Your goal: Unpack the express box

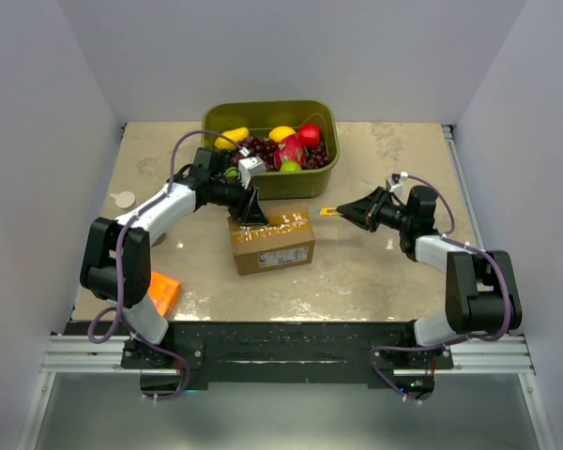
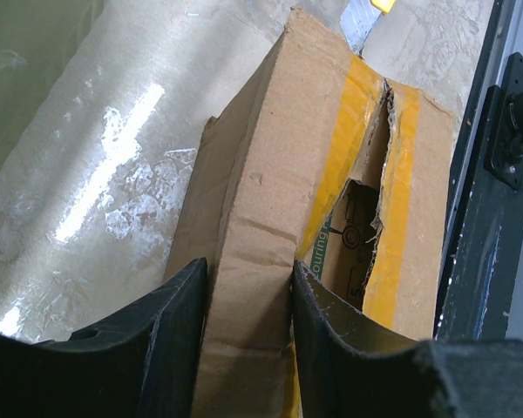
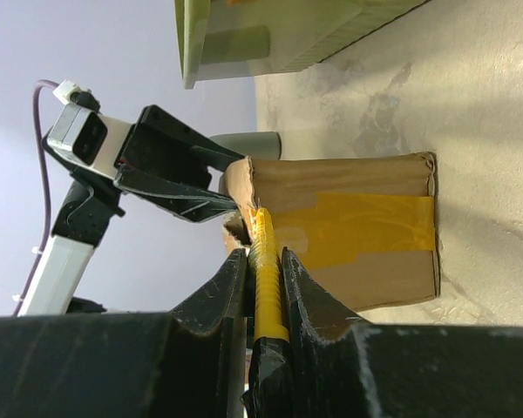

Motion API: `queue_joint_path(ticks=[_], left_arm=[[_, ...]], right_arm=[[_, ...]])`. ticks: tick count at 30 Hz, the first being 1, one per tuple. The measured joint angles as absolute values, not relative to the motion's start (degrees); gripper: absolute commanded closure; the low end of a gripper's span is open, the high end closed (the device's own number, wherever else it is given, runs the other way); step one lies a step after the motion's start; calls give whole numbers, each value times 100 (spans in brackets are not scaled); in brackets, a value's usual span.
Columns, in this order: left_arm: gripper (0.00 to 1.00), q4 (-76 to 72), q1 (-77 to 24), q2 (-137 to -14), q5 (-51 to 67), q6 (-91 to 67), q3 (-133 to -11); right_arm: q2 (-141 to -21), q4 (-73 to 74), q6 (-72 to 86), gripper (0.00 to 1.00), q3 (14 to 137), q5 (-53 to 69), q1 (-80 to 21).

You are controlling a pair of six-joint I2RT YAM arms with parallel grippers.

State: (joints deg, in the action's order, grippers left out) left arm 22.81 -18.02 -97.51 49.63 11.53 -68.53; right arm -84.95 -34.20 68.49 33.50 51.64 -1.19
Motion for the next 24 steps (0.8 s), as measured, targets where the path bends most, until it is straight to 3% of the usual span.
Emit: queue_joint_path(ticks=[24], left_arm=[[84, 2250, -1802, -9749, 4965, 1153, -6834]], right_arm=[[-8552, -3555, 6855, 100, 3369, 5041, -25]])
